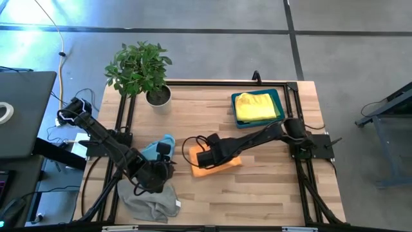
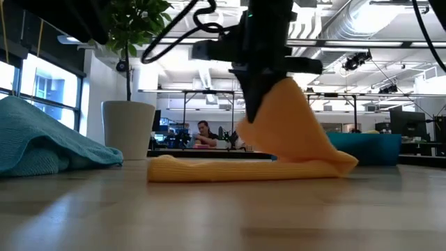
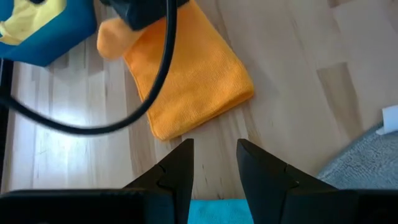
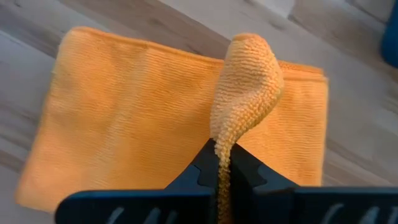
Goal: Fold microfiber towels
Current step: Fold the orange microfiber cloth
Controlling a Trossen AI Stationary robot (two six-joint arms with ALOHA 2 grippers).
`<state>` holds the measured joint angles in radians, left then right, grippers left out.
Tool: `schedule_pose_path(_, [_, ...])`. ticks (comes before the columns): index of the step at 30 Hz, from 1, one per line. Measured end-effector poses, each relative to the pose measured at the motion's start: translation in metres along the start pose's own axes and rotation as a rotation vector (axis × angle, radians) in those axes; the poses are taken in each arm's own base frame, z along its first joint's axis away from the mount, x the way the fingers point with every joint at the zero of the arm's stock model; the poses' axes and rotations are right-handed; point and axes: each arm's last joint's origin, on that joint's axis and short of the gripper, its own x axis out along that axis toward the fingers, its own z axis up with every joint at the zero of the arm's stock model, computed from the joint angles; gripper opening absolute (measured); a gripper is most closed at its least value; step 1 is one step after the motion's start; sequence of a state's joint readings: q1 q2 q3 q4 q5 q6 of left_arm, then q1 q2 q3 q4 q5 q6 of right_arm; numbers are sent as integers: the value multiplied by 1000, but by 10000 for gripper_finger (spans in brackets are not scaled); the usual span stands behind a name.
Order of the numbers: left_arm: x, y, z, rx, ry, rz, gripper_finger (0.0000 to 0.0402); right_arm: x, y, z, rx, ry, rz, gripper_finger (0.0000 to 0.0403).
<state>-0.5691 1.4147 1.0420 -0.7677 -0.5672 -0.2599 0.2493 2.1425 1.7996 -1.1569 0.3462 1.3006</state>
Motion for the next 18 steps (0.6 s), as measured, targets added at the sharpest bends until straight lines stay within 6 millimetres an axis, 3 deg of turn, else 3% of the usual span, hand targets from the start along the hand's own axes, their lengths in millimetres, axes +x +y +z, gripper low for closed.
schedule_pose_path(6, [-3, -4, -4, 17, 14, 0, 113, 14, 16, -1, -22, -24, 69, 0])
schedule_pose_path(18, [-3, -1, -10, -44, 63, 56, 113, 15, 31, 1, -41, -113, 199, 0])
